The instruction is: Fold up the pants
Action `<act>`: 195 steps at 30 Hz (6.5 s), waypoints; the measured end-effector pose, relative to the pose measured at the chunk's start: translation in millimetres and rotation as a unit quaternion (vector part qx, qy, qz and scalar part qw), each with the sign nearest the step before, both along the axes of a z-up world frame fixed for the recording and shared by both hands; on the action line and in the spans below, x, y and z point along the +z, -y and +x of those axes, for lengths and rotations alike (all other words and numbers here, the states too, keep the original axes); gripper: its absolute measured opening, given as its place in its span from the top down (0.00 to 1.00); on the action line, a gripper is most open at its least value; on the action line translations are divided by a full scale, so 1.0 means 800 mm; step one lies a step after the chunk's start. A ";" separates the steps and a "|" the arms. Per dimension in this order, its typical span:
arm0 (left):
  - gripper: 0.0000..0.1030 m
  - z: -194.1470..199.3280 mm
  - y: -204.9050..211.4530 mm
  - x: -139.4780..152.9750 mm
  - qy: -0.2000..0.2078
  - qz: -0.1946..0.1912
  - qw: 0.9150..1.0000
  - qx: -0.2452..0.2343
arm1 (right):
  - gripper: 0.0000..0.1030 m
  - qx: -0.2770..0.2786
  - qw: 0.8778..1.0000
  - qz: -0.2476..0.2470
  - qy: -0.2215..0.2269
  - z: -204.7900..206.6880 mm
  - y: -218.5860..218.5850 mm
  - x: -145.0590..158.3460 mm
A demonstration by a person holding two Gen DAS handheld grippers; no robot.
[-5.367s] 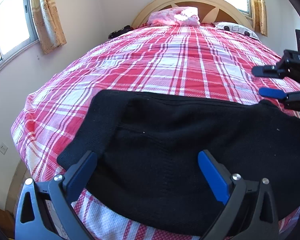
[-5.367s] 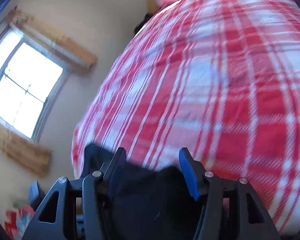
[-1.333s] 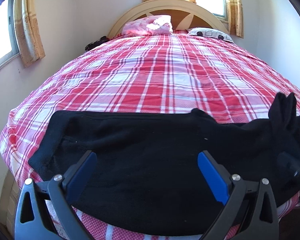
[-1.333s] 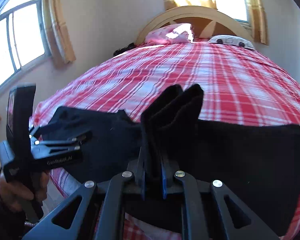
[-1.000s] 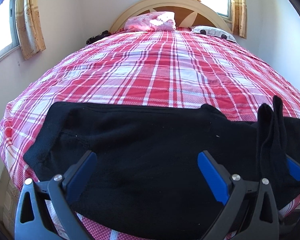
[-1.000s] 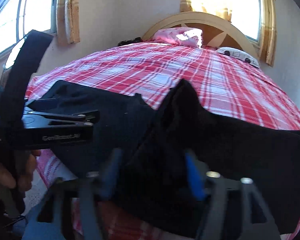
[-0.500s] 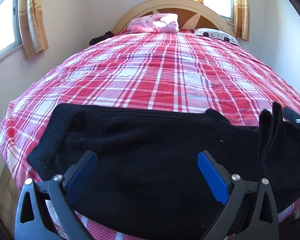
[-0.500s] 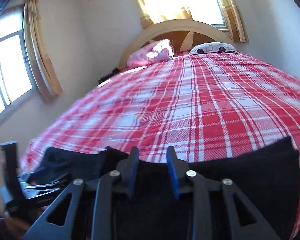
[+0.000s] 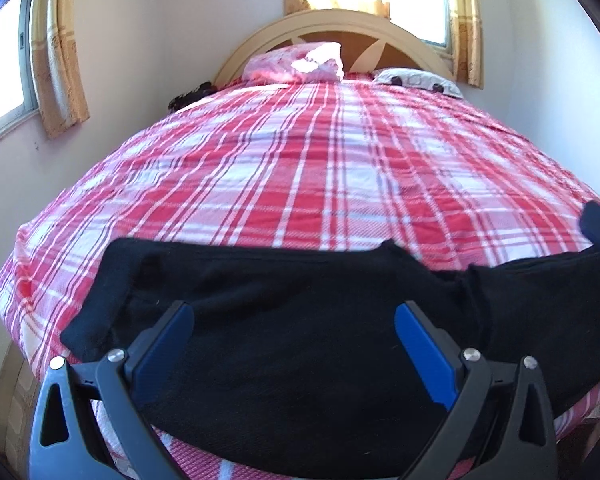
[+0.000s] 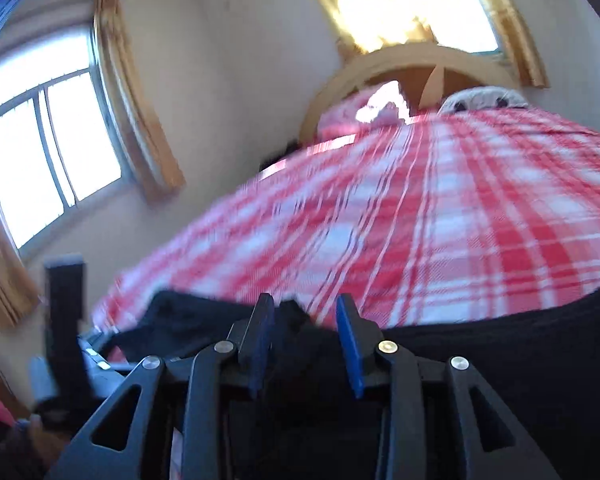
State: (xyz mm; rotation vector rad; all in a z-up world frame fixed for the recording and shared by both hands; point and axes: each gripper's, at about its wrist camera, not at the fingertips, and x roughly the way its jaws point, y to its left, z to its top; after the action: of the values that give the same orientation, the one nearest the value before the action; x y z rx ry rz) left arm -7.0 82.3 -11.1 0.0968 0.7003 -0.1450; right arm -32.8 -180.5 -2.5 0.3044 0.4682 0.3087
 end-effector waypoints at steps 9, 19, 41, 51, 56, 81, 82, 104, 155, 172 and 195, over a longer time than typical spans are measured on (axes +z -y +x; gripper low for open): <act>0.00 -0.010 0.109 0.020 0.021 -0.001 0.994 -0.103 | 0.66 -0.214 0.967 -0.110 -0.078 -0.042 0.124 0.013; 0.00 -0.023 0.122 -0.035 -0.047 0.001 0.992 -0.117 | 0.66 -0.244 0.964 -0.016 -0.104 -0.043 0.207 -0.010; 0.00 -0.023 0.125 -0.036 -0.053 -0.010 0.992 -0.111 | 0.80 -0.207 0.960 -0.084 -0.169 0.029 0.205 -0.040; 0.00 -0.026 0.096 -0.034 -0.026 0.016 0.996 -0.089 | 0.80 -0.234 0.967 -0.088 -0.051 -0.105 0.182 0.010; 0.00 -0.027 0.096 -0.041 -0.024 0.014 0.995 -0.096 | 0.80 -0.215 0.970 -0.087 -0.078 -0.118 0.165 -0.004; 0.00 0.010 -0.040 -0.017 0.002 0.023 0.998 0.056 | 0.72 -0.122 0.990 -0.033 -0.067 -0.056 0.105 -0.014; 0.00 0.009 -0.056 -0.017 0.006 0.027 0.997 0.074 | 0.72 -0.097 0.992 -0.034 -0.070 -0.045 0.081 -0.020; 0.04 -0.002 -0.223 -0.053 -0.049 -0.182 0.955 0.229 | 0.46 -0.014 0.994 -0.108 0.012 -0.060 -0.088 -0.046; 0.82 -0.014 -0.054 0.076 0.112 -0.208 0.972 -0.011 | 0.45 -0.132 0.989 0.025 -0.055 -0.072 0.050 -0.041; 0.78 -0.110 0.255 -0.019 0.100 0.014 0.936 -0.337 | 0.45 -0.270 0.954 0.130 -0.026 -0.173 0.213 -0.028; 0.24 -0.050 0.117 -0.014 0.013 -0.014 0.983 -0.184 | 0.33 -0.158 0.971 0.125 -0.125 -0.089 0.158 -0.039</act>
State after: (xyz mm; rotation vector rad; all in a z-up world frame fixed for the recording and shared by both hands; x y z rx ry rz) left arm -46.8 -11.3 -22.1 0.2014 0.6490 -0.5071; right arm -103.9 -307.2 -34.0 0.6622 0.6211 0.0156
